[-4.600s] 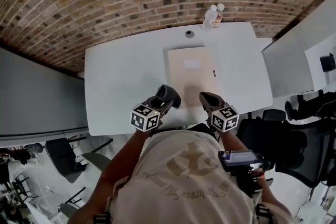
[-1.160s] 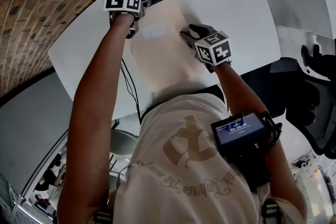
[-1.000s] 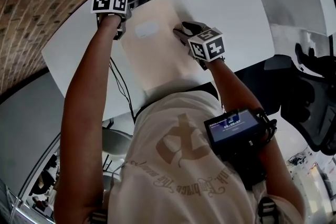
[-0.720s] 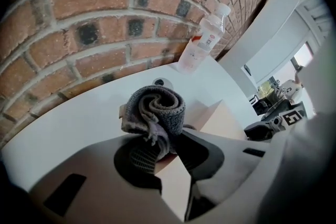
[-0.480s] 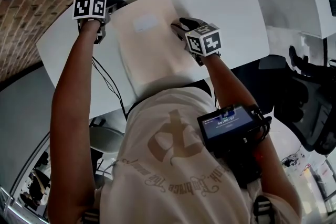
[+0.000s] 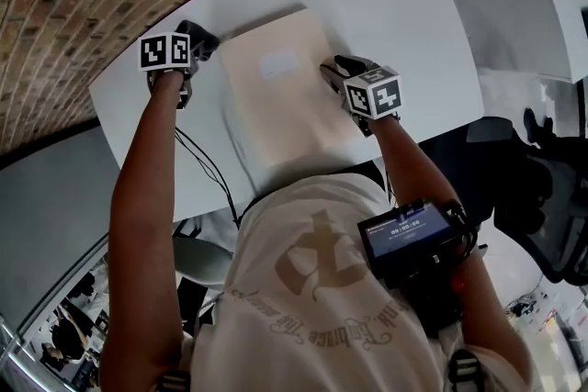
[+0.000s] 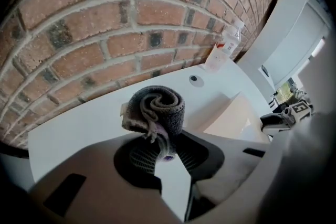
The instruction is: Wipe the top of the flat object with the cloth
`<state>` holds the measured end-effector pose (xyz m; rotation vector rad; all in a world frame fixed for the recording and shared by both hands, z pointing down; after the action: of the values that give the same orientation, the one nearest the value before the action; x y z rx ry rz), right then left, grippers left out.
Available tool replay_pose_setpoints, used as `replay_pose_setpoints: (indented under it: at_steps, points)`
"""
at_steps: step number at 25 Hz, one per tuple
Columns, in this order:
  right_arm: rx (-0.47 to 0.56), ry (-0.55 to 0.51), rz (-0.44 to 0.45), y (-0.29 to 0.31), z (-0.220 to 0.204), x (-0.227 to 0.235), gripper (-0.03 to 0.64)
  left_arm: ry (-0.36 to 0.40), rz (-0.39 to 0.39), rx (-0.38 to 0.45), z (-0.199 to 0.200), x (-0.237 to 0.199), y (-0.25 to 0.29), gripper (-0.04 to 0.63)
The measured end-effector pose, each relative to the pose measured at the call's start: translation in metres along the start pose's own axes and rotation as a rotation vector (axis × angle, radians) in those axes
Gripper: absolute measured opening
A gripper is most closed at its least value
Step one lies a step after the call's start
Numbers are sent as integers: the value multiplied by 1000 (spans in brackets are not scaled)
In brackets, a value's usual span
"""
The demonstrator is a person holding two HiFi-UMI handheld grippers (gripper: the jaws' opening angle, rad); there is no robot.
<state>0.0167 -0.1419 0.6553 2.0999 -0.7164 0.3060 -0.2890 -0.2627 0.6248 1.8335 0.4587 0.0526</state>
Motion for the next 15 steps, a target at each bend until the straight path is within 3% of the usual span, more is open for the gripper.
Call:
replay_pose_setpoints:
  at_steps: [3,7,15]
  points:
    - [-3,-12,-4,-1,0,1,189,-4,18,50,7,2,-14,94]
    - [4,-9,-5,0,1,0,189,43,-20,116,26,36,-26,94]
    - [9,-36,8,-1,1,0,189,225,-290,154,58,176,-9,94]
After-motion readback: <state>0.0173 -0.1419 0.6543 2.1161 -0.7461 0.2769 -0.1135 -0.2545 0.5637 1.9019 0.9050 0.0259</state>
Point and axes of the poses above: the fingertips, and each gripper's own axes: y forward along the fingers, x to its right, z out of its top, the point moved 2 cm from there along -y, backward along the fingers, and after that the axes turned 3 degrees about -z, right-handed, at the moved point
